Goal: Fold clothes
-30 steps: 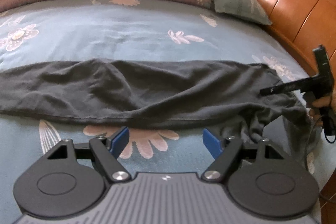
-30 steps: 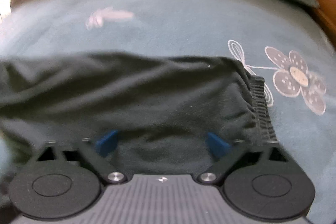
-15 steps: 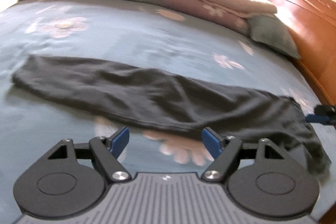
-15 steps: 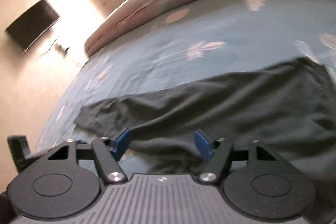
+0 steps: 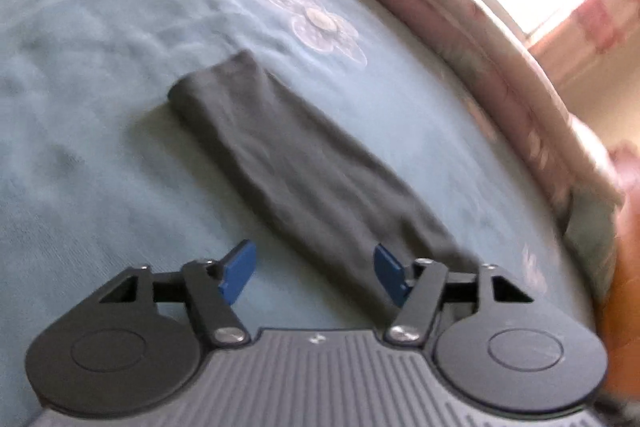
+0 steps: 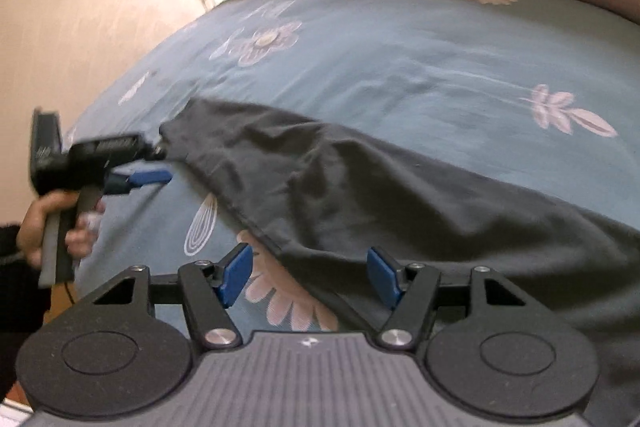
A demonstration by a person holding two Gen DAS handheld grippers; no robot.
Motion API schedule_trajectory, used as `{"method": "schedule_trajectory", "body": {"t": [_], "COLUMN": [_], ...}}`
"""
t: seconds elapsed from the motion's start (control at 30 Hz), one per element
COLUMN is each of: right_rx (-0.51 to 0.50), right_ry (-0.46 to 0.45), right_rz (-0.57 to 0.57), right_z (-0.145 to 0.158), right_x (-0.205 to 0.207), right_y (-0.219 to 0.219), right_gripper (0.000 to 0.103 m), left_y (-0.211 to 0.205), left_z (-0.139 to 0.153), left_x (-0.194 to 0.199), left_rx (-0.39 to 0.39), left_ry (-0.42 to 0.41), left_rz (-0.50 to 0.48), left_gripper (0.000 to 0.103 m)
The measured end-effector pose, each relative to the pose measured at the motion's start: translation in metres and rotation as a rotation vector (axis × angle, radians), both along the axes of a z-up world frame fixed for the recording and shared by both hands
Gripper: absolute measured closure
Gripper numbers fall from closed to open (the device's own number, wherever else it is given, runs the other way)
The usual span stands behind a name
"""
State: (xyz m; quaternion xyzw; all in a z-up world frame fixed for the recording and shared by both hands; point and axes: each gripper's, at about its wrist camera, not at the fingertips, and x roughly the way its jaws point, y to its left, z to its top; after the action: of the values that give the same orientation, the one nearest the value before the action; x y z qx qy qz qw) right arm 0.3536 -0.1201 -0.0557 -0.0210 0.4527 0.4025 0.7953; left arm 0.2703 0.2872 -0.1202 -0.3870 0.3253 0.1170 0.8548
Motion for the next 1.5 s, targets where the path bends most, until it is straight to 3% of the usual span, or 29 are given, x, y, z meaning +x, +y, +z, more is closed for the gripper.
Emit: {"method": "schedule_trajectory", "body": {"t": [0.07,0.13,0.23,0.33,0.4,0.63,0.73,0.87,1.07,1.23,1.33,1.4,1.43,1.5], "right_rx": [-0.014,-0.017,-0.015,-0.022,-0.023,0.004,0.016,0.048,0.027,0.008,0.033,0.073,0.1,0.156], "right_ry": [-0.007,-0.009,0.003,0.012,0.014,0.009,-0.037,-0.082,-0.026,0.02,0.047,0.081,0.111,0.173], "right_rz": [0.015,0.022,0.018,0.012,0.014,0.042,0.082,0.195,0.352,0.484,0.548,0.573,0.584,0.594], "right_z": [-0.004,-0.007,-0.013,-0.019,-0.021,-0.018,-0.007,0.008,-0.019,-0.041,-0.052,-0.055,-0.058,-0.064], "right_x": [0.001,0.001,0.004,0.007,0.009,0.016,0.025,0.055,0.104,0.145,0.16,0.167,0.172,0.181], "right_y": [0.007,0.008,0.01,0.01,0.011,0.016,0.029,0.071,0.156,0.228,0.254,0.26,0.262,0.264], "right_gripper": [0.033,0.033,0.033,0.033,0.033,0.031,0.032,0.037,0.054,0.055,0.055,0.05,0.04,0.037], "left_y": [0.018,0.032,0.05,0.069,0.077,0.072,0.07,0.066,0.059,0.055,0.053,0.053,0.052,0.051], "left_z": [-0.011,-0.019,-0.032,-0.047,-0.057,-0.057,-0.055,-0.053,-0.049,-0.047,-0.046,-0.045,-0.045,-0.045], "left_x": [0.0,0.001,0.004,0.008,0.01,0.01,0.013,0.014,0.015,0.015,0.013,0.014,0.011,0.009], "left_rx": [-0.099,-0.151,-0.199,-0.251,-0.304,-0.266,-0.252,-0.211,-0.149,-0.116,-0.09,-0.077,-0.07,-0.063], "left_ry": [-0.055,-0.097,-0.13,-0.131,-0.154,-0.173,-0.167,-0.174,-0.184,-0.192,-0.203,-0.21,-0.214,-0.218], "left_rz": [0.041,0.067,0.109,0.163,0.178,0.161,0.168,0.171,0.177,0.173,0.163,0.155,0.151,0.147], "left_gripper": [0.041,0.041,0.064,0.094,0.094,0.094,0.094,0.094,0.094,0.094,0.094,0.094,0.094,0.094]}}
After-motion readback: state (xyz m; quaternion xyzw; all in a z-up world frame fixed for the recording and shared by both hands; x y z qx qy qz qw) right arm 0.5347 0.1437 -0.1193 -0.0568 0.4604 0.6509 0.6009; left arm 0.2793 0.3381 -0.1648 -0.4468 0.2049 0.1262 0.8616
